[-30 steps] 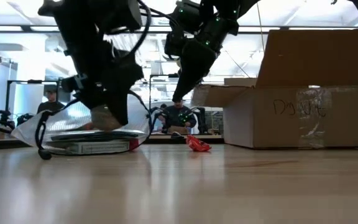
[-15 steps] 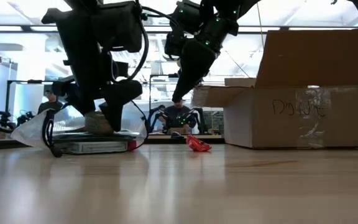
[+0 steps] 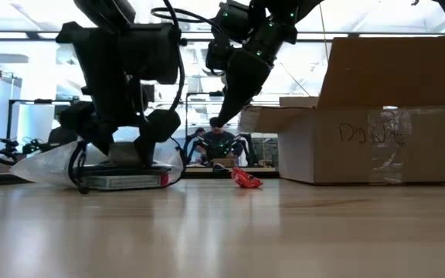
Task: Unpack boxes
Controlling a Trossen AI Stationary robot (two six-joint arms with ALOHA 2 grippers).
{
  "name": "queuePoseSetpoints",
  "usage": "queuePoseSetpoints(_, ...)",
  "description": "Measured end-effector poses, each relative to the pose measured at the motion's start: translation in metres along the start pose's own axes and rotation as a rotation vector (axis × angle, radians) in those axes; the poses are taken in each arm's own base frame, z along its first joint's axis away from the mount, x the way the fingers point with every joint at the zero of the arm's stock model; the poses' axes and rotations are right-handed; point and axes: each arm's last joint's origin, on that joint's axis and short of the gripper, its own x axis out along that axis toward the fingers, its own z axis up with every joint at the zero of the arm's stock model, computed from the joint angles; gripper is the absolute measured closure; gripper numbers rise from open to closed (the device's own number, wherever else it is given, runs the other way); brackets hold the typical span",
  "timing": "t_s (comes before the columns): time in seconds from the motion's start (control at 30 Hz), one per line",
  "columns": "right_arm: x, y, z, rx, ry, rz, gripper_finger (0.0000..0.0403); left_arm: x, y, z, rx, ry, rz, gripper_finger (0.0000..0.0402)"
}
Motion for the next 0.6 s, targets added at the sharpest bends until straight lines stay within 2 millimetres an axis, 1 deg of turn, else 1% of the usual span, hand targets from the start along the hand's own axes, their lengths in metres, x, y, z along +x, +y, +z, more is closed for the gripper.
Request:
queuePoseSetpoints(0.13, 0.0, 0.0, 0.0, 0.0, 0.001, 0.0, 0.0204, 0.002, 0.0, 0.003, -0.012, 0.0, 0.005, 0.0058)
queuePoseSetpoints(0.33, 0.0, 0.0, -0.001, 0.001, 0.005, 0.002, 0.0204, 0.001, 0.0, 0.004, -0.018, -0.004, 0.002, 0.0053)
queuePoseSetpoints(0.43, 0.0, 0.0, -0.001, 0.001, 0.005, 0.002, 0.0204, -0.004, -0.003, 0.009, -0.015, -0.01, -0.02, 0.0052)
queuePoseSetpoints(0.6, 0.0, 0.0, 0.0, 0.0, 0.005, 0.001, 0.0204, -0.015, -0.014, 0.02, 0.061, -0.034, -0.069, 0.0051)
